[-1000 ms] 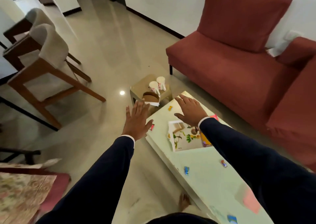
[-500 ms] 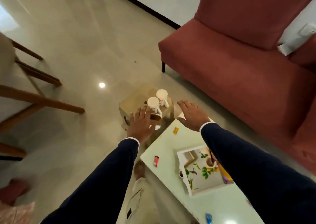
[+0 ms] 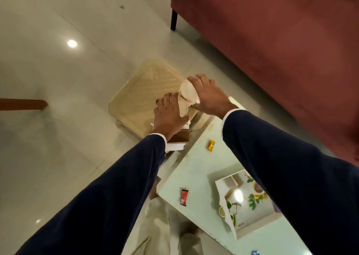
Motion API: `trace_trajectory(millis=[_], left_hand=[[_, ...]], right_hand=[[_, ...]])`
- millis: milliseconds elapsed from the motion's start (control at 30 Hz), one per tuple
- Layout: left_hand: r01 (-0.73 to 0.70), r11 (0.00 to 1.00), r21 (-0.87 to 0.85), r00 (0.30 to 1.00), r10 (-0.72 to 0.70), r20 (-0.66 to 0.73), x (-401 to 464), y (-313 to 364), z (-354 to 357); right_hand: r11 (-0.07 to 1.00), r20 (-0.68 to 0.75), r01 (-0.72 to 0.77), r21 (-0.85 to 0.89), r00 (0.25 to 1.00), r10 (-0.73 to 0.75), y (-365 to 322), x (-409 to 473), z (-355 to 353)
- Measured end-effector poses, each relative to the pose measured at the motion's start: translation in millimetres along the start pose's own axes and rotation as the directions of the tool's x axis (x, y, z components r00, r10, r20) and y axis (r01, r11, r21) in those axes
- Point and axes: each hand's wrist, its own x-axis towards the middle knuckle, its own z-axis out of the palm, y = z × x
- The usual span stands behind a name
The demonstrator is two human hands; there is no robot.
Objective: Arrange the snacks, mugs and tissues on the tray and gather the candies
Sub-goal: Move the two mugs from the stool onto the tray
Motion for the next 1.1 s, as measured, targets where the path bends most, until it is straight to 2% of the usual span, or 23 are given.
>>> trace_trajectory(millis=[100,233,400,467,533,567,600,667,700,767,867,1000,1100], left_hand=[[-0.025,1.0,-0.018,0.999,0.024,-0.039,8,-9,15],[-0.07,0.996,-0.061,0.988,0.06,-0.145,14,-10,23],[-0.049,0.984,-0.171,0.985,0.019,-0.174,17,-8,23],[-0.04,0.968,-0.246,0.986,-0.001,-0.166,19,-9,20],[-0.025,0.924,-0.382,0.989,-0.032,-0.142,21,-12,15],[-0.007,0.879,-0.477,0.991,-0.059,-0.124,22,-15,12],[0.019,0.819,-0.574,0.992,-0.089,-0.095,21,-18,8],[0.06,0.72,-0.691,0.993,-0.114,-0.033,18,-18,4],[0.063,0.685,-0.726,0.993,-0.112,-0.02,15,-15,3],[0.046,0.636,-0.77,0.995,-0.095,-0.019,7,-6,6],[-0.026,0.649,-0.761,1.0,0.028,-0.01,-8,17,16],[-0.048,0.69,-0.723,0.97,0.203,0.13,-33,61,42],[-0.083,0.713,-0.696,0.912,0.336,0.236,-55,103,70]], right_hand=[[0.998,0.032,0.01,0.054,0.999,-0.012,4,22,18],[0.985,0.005,0.009,0.173,1.0,-0.01,5,39,31],[0.96,0.004,0.003,0.281,1.0,-0.004,9,45,36],[0.916,-0.024,-0.012,0.4,0.999,0.024,18,40,37],[0.809,-0.061,-0.05,0.586,0.993,0.105,34,26,38],[0.72,-0.077,-0.068,0.69,0.983,0.166,42,17,39],[0.6,-0.082,-0.079,0.796,0.968,0.237,49,5,40],[0.262,-0.033,-0.075,0.962,0.922,0.387,63,-28,47],[0.103,0.005,-0.056,0.993,0.898,0.44,69,-47,52],[-0.103,0.069,-0.016,0.995,0.846,0.529,78,-91,64],[-0.242,0.129,0.047,0.969,0.741,0.659,87,-168,83],[-0.303,0.224,0.031,0.953,0.601,0.767,88,-274,115],[-0.358,0.288,0.025,0.933,0.541,0.79,82,-348,140]])
